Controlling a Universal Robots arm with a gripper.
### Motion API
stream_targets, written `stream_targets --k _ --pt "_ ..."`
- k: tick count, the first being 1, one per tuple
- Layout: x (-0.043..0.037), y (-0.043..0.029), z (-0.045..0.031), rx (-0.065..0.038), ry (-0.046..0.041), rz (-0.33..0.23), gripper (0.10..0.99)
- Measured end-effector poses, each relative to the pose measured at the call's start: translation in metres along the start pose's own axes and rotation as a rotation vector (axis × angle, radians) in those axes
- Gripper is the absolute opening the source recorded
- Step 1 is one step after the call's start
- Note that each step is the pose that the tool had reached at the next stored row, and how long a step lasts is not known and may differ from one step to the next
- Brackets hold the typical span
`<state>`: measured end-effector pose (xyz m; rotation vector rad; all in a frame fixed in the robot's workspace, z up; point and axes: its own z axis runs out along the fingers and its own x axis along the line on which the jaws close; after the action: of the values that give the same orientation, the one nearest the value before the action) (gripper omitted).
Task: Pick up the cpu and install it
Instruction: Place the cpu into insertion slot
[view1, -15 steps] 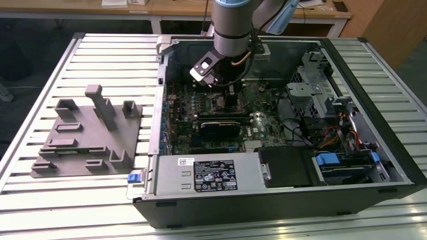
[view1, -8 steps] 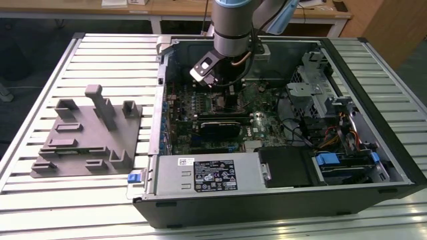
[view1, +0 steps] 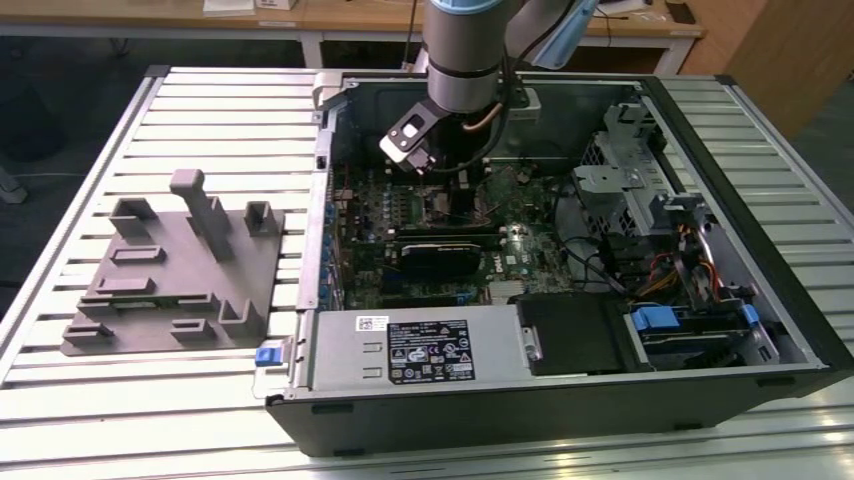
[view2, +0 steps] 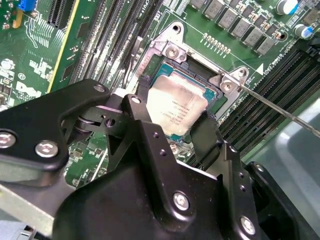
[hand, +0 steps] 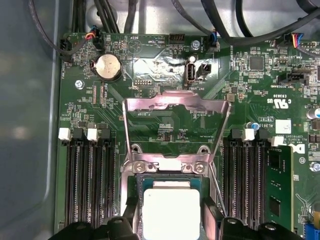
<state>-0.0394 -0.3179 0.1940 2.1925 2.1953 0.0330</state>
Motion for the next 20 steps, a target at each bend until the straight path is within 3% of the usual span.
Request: stream_targets --k 11,14,17,19,20 --pt "-0.0001 0.0005 -0.0130 0.000 0.0002 0.000 0.596" --pt "-0.0002 0.0007 -0.0164 0.001 0.0001 0.000 0.416" --pt "-0.0002 0.0008 -0.0177 0.001 0.0002 0.000 0.357" --pt "-0.0002 0.0008 -0.0184 0.001 0.0000 0.000 0.239" --pt "-0.0002 0.0008 -0.0189 0.001 0.0000 0.000 0.239"
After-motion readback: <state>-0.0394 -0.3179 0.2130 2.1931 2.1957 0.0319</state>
